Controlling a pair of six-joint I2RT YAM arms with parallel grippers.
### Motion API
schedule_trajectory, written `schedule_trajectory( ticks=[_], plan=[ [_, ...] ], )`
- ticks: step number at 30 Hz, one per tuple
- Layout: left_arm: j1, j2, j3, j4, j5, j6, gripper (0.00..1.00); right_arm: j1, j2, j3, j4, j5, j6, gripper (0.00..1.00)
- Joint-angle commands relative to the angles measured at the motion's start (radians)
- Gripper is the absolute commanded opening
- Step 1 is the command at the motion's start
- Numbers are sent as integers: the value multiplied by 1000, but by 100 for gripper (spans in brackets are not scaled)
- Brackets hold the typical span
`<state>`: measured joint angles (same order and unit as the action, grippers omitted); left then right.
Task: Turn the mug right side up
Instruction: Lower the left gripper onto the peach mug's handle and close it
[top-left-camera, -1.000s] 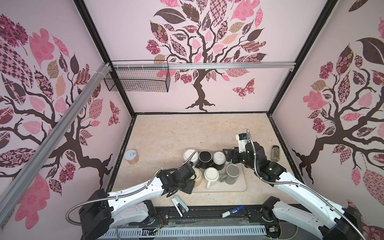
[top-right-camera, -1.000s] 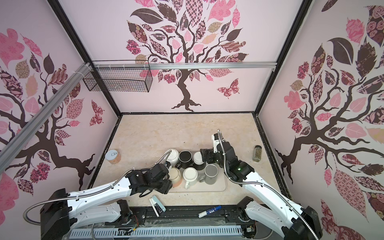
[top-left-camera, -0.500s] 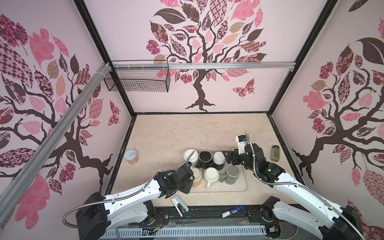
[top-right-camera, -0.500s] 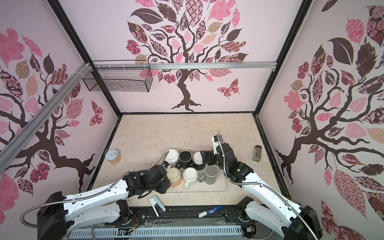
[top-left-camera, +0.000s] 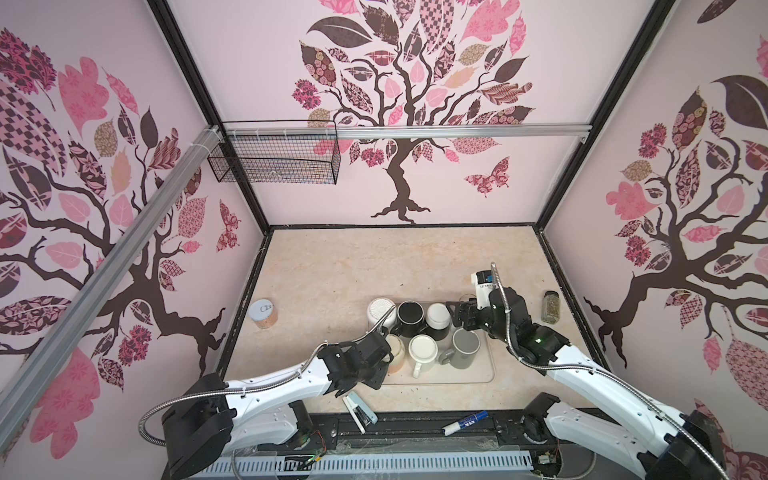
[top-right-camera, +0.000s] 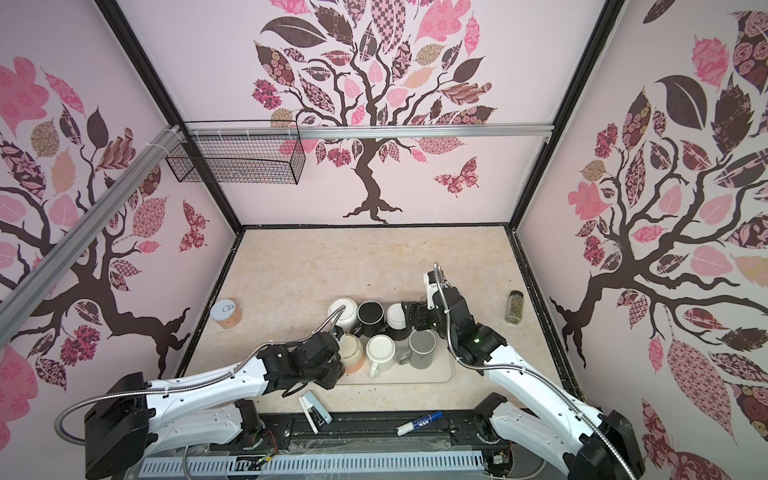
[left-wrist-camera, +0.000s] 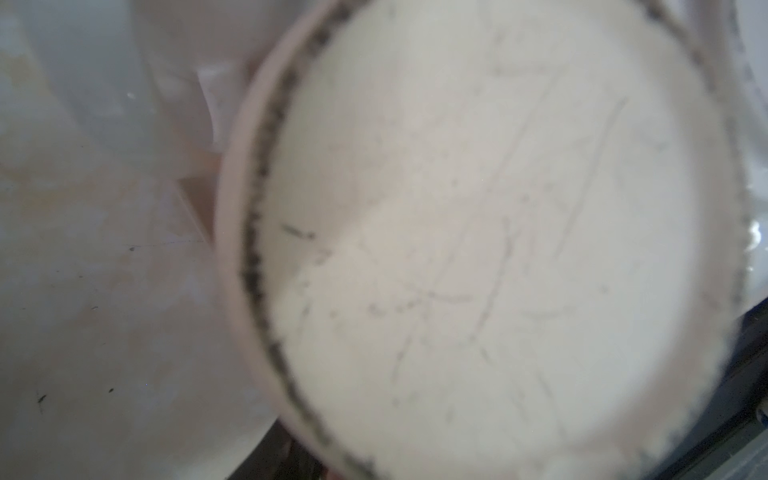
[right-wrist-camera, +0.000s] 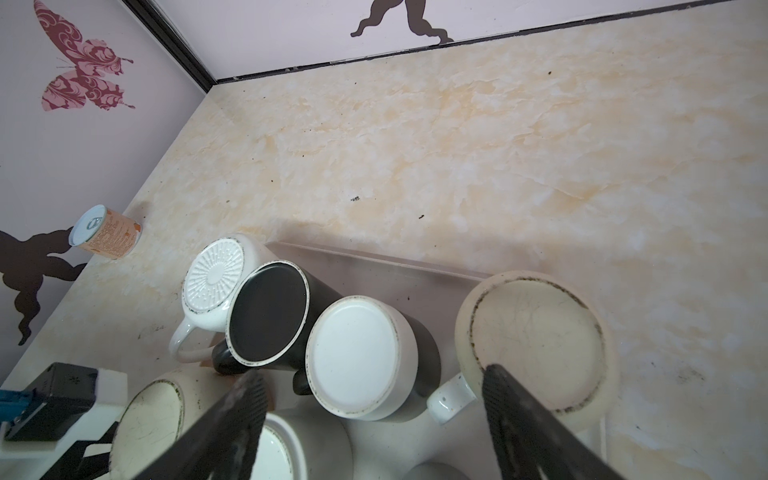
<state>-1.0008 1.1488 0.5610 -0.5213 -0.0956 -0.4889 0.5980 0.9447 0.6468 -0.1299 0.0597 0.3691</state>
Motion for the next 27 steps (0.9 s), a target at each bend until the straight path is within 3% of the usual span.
schedule_trajectory(
  ticks=[1,27],
  plan=[
    [-8,-17,-13,39,0,12,48,0,6,12,22,16,-15,84],
    [-10,-26,-24,51,-111,28,37,-1,-2,-2,44,-3,-20,78]
  ],
)
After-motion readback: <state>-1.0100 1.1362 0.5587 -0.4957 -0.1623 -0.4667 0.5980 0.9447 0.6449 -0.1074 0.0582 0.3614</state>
